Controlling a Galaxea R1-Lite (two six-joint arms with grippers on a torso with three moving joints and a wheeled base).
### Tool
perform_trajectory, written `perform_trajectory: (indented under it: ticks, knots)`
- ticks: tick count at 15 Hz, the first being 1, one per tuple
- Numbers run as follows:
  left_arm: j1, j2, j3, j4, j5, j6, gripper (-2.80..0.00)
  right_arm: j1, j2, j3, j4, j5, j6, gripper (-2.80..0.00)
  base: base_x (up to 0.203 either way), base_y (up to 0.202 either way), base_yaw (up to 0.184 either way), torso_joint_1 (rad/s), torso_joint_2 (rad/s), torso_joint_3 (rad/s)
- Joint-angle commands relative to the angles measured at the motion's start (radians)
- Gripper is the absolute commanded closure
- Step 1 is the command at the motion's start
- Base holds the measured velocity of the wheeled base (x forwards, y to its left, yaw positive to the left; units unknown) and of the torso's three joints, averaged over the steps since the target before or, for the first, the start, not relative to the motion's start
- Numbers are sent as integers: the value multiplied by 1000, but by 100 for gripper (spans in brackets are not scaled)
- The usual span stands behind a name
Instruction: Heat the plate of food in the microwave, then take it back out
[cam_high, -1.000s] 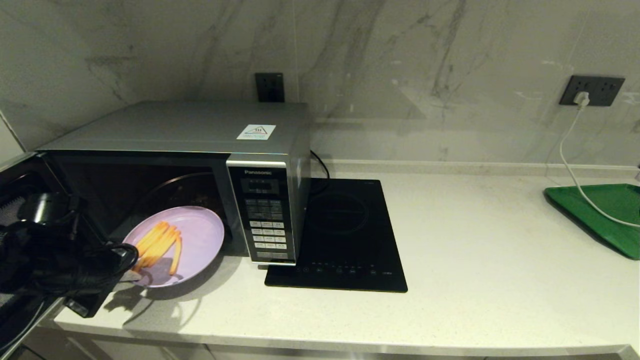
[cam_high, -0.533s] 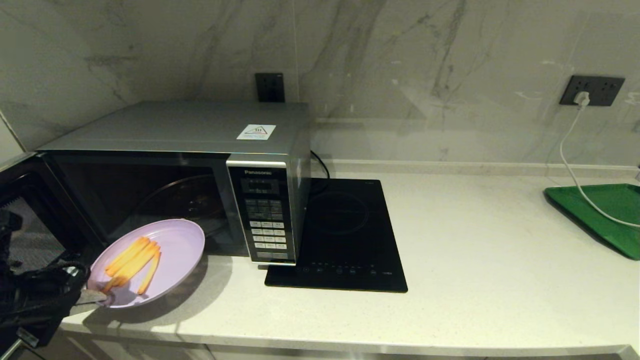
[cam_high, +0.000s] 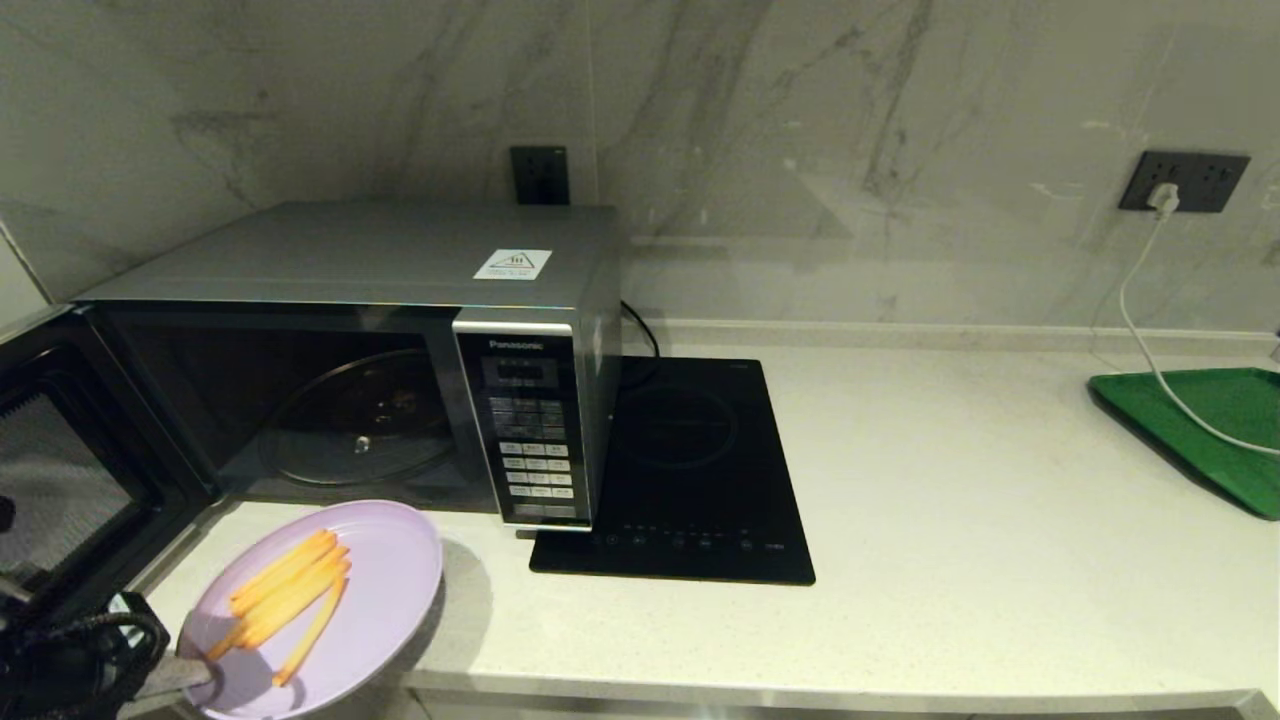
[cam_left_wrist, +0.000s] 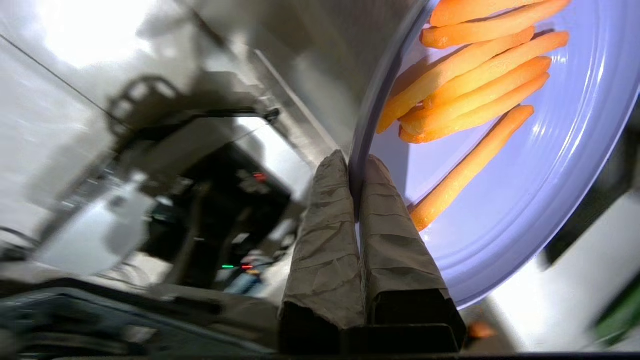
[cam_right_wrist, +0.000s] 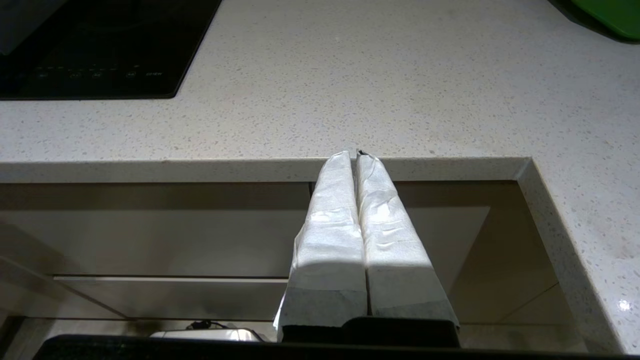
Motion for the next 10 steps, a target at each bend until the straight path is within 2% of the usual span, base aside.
perform_trajectory:
  ticks: [1, 3, 4, 7, 10]
  knots:
    - [-61, -42, 56, 0, -5, 85, 0, 0, 0, -1, 2, 0, 0, 0, 0, 0, 0, 0, 0, 0]
    - [-163, -57, 70, 1, -3, 78, 0, 0, 0, 0, 2, 0, 0, 0, 0, 0, 0, 0, 0, 0]
    - [-230, -65, 71, 1, 0, 49, 0, 0, 0, 1, 2, 0, 0, 0, 0, 0, 0, 0, 0, 0]
    - [-449, -69, 68, -3, 50, -54, 0, 0, 0, -1, 2, 0, 0, 0, 0, 0, 0, 0, 0, 0]
    - [-698, -35, 40, -26, 148, -176, 0, 0, 0, 1, 2, 0, 0, 0, 0, 0, 0, 0, 0, 0]
